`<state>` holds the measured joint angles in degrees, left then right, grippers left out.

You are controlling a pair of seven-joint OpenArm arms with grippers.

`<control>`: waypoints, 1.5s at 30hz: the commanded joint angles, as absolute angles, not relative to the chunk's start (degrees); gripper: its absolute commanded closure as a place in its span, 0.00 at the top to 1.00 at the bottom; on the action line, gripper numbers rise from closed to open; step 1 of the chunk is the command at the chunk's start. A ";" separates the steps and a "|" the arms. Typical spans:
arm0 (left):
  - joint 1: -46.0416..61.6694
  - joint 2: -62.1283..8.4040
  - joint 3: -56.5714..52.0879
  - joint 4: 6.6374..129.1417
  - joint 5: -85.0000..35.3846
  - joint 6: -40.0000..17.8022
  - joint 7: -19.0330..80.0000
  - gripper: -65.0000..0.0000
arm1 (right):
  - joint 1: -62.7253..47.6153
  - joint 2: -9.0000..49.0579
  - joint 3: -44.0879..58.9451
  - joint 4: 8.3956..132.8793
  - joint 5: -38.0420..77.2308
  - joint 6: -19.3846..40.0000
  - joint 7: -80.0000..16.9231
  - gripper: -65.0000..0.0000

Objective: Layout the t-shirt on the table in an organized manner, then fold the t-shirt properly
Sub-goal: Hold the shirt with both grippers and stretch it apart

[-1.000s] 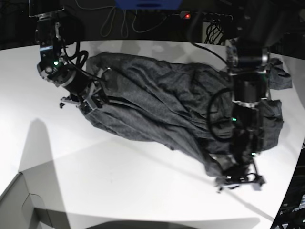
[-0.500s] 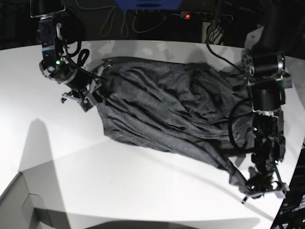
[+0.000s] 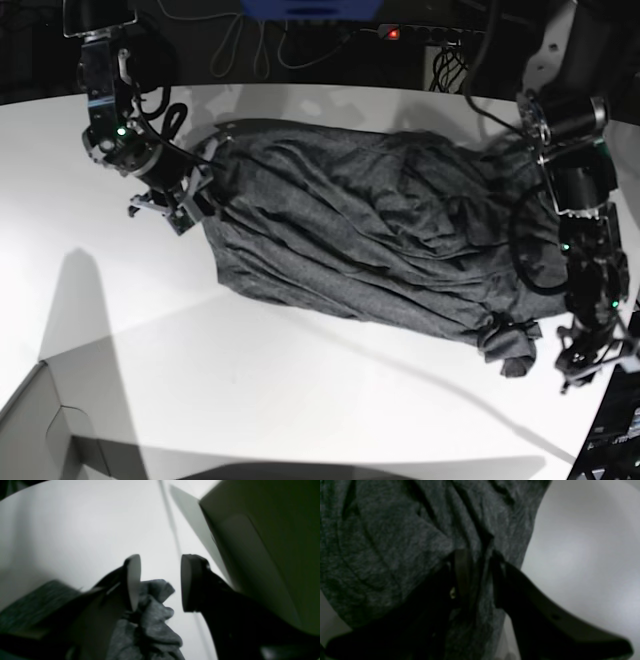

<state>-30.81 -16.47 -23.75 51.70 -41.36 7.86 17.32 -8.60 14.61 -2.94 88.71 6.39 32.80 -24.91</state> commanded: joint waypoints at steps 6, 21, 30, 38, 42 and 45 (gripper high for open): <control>-31.43 -17.10 -26.59 53.32 -41.63 7.16 16.48 0.41 | -8.13 15.16 -2.68 89.71 7.34 32.92 -23.69 0.24; -30.02 -10.07 -26.33 52.79 -40.84 6.99 16.13 0.41 | -8.13 15.08 -2.68 89.71 7.34 32.92 -23.69 0.24; -35.03 -11.21 -26.33 37.93 -40.84 6.73 15.87 0.41 | -8.13 15.25 -2.59 89.71 7.34 32.92 -23.69 0.24; -36.62 -11.12 -23.87 35.38 -39.60 6.73 9.89 0.41 | -9.71 15.25 -2.59 90.24 7.34 32.92 -23.60 0.24; -38.46 -11.21 -15.87 28.79 -37.67 6.73 2.77 0.41 | -10.15 15.34 -2.51 90.24 7.34 32.92 -23.60 0.24; -38.64 -11.03 -12.18 26.15 -37.85 6.73 -0.66 0.40 | -10.42 15.34 -2.51 90.33 7.34 32.92 -23.60 0.24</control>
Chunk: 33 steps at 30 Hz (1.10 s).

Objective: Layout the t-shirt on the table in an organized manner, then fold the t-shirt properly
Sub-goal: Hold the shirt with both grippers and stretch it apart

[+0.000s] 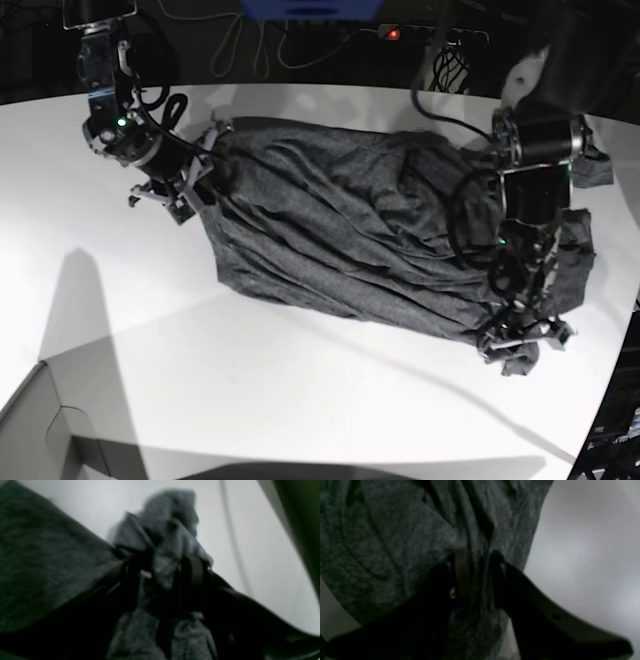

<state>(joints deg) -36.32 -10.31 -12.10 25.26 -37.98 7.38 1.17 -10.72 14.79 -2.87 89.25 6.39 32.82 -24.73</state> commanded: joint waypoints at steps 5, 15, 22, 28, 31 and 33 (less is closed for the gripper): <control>-38.73 -10.07 -11.74 27.12 -37.93 6.73 -0.75 0.12 | -10.51 16.75 -2.51 90.33 7.34 32.92 -23.69 0.24; -38.73 -12.35 -11.74 41.98 -37.93 7.08 2.86 0.00 | -10.51 16.84 -2.42 90.24 7.34 32.92 -23.69 0.24; -38.46 -15.96 -11.82 48.31 -37.93 7.25 3.65 0.00 | -10.51 16.84 -2.42 89.98 7.34 32.92 -23.69 0.24; -36.70 -16.13 -11.82 48.40 -37.93 7.25 3.38 0.00 | -10.42 16.84 -2.42 89.80 7.25 32.92 -23.60 0.24; -34.77 -15.87 -11.82 48.40 -37.93 7.08 3.65 0.01 | -10.42 16.84 -2.42 89.80 7.25 32.92 -23.60 0.24; -33.27 -14.64 -11.47 48.40 -37.93 6.99 3.65 0.01 | -10.33 16.84 -2.42 89.80 7.25 32.92 -23.60 0.24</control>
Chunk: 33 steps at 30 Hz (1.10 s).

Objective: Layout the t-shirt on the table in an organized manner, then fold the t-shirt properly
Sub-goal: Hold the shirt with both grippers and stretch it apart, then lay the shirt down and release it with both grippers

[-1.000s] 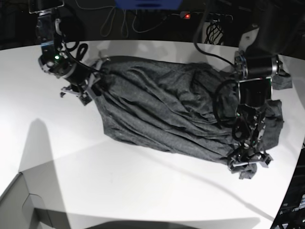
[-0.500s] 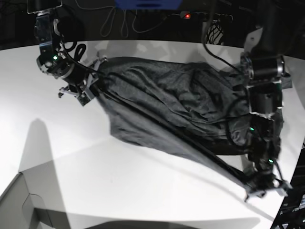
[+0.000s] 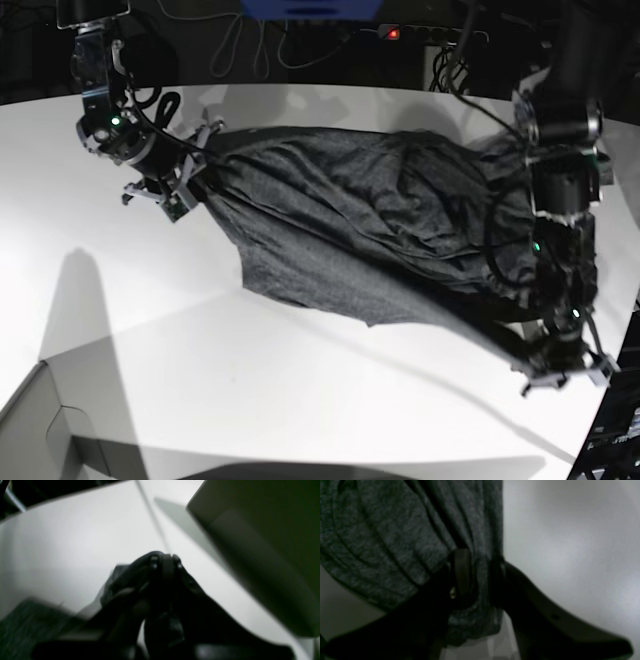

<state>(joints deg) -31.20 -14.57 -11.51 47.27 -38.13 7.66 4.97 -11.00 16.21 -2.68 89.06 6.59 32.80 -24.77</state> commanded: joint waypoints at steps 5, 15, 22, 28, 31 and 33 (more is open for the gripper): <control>-32.22 -11.47 -11.12 48.04 -37.76 6.73 3.74 0.01 | -10.07 16.84 -2.51 89.80 7.25 32.92 -23.60 0.24; -36.62 -7.78 -6.20 47.25 -37.32 6.73 3.30 0.01 | -10.42 17.63 -2.42 90.24 7.25 32.92 -23.69 0.24; -37.58 -7.96 -3.82 39.78 -37.32 6.73 3.82 0.06 | -10.51 18.51 -2.42 90.24 7.25 32.92 -23.69 0.24; -37.23 -8.48 -1.36 40.13 -37.85 6.73 3.91 0.44 | -10.51 18.15 -2.68 90.24 7.34 32.92 -23.69 0.24; -34.77 -9.71 -0.84 45.85 -37.85 6.73 3.65 0.59 | -10.51 18.15 -2.68 90.24 7.34 32.92 -23.69 0.24; -33.54 -10.68 -0.84 49.80 -37.85 6.73 3.47 0.66 | -10.51 18.15 -2.68 90.24 7.34 32.92 -23.69 0.24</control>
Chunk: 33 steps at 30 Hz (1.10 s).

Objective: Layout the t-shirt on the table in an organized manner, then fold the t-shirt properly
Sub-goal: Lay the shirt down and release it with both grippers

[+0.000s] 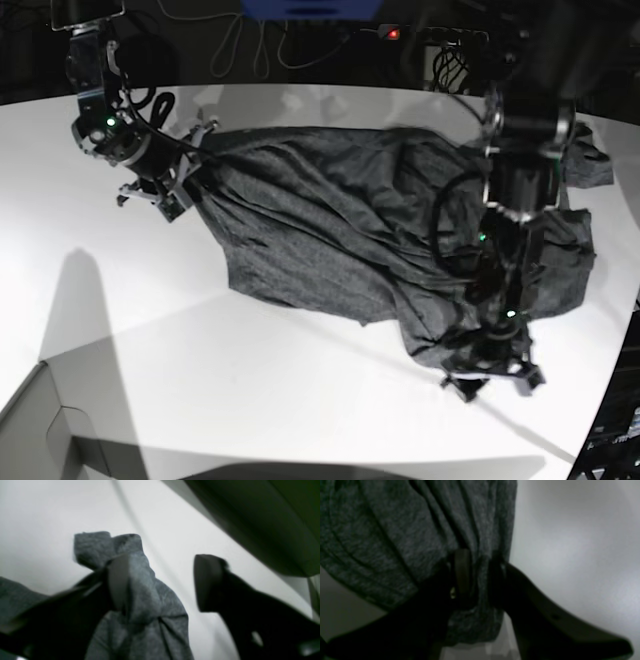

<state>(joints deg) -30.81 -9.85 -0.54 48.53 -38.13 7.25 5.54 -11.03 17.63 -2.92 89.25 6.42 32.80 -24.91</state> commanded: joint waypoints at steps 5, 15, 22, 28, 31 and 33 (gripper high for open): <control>-33.45 -13.49 -5.49 47.96 -37.32 7.25 3.21 0.71 | -10.51 18.15 -2.68 90.33 7.34 32.92 -23.69 0.24; -36.35 -15.78 -12.26 33.01 -37.58 6.73 3.38 0.71 | -7.52 18.15 0.04 90.15 7.34 32.66 -23.69 0.24; -25.71 -19.30 -12.53 50.95 -37.93 7.16 4.53 0.71 | 0.92 16.92 4.53 90.24 7.34 32.84 -23.87 0.24; -16.48 -19.38 -13.05 61.85 -37.93 7.16 9.71 0.71 | 5.14 14.46 1.89 90.24 7.34 32.92 -27.65 0.24; -13.05 -19.12 -16.66 62.90 -37.85 7.16 11.21 0.71 | 6.73 13.23 -2.07 89.63 7.34 34.24 -27.91 0.24; -11.38 -18.86 -19.30 63.25 -37.85 6.99 12.53 0.71 | 8.57 12.70 -4.88 87.78 7.34 34.24 -28.00 0.24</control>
